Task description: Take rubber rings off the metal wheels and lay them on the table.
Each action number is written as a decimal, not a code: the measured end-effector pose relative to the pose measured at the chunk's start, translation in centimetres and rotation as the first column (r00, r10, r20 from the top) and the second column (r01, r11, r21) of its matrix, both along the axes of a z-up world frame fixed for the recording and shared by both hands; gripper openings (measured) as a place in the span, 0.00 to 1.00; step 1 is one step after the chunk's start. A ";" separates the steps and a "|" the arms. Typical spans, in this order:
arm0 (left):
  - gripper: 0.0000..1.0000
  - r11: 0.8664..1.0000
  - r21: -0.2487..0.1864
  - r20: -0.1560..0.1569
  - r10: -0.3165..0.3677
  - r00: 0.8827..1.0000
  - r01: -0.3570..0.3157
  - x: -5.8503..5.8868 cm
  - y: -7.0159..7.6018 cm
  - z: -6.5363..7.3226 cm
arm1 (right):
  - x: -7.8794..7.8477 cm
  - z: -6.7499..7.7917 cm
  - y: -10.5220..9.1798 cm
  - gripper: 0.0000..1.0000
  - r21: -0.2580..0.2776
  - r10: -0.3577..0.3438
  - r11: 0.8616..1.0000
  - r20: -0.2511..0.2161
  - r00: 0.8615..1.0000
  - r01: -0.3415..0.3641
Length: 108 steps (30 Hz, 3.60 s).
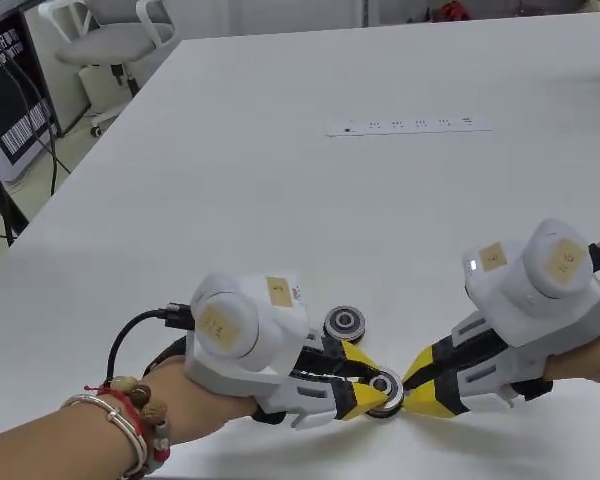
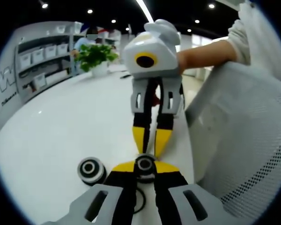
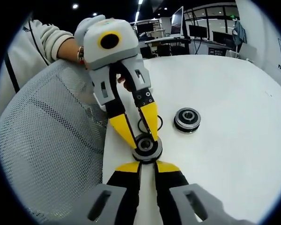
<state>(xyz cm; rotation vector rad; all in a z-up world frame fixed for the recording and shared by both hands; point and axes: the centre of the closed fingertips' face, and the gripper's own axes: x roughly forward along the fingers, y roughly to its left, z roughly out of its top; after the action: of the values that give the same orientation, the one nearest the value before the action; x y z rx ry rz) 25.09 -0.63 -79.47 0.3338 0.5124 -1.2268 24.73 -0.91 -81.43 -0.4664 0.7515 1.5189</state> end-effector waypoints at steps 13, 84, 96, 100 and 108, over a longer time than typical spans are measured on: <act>0.14 1.000 -0.001 0.001 -0.003 1.000 0.003 -0.1 -0.1 0.0 | 0.0 0.1 0.9 0.22 0.044 0.003 0.999 0.019 1.000 -0.004; 0.14 1.000 -0.003 0.014 -0.004 1.000 0.004 -0.2 -0.3 0.0 | 0.3 -0.2 0.2 0.15 0.027 -0.014 1.000 -0.019 1.000 0.015; 0.14 1.000 0.001 0.015 -0.003 1.000 0.003 -0.2 -0.3 0.0 | 0.5 -0.2 -0.2 0.01 0.015 -0.039 0.999 -0.017 0.999 0.039; 0.14 1.000 0.000 0.014 -0.003 1.000 0.002 -0.2 -0.3 0.0 | 0.5 -0.2 -0.1 0.00 0.009 -0.051 0.999 -0.025 0.998 0.051; 0.14 1.000 0.004 0.017 -0.010 1.000 0.010 -0.3 -0.4 0.0 | 0.5 -0.1 -0.4 0.00 -0.007 -0.093 0.996 -0.075 0.993 0.093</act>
<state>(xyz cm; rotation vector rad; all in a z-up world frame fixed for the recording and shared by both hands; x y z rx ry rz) 24.79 -1.03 -79.48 0.3501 0.4996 -1.2316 25.25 -1.29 -81.57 -0.3730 0.8238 1.4544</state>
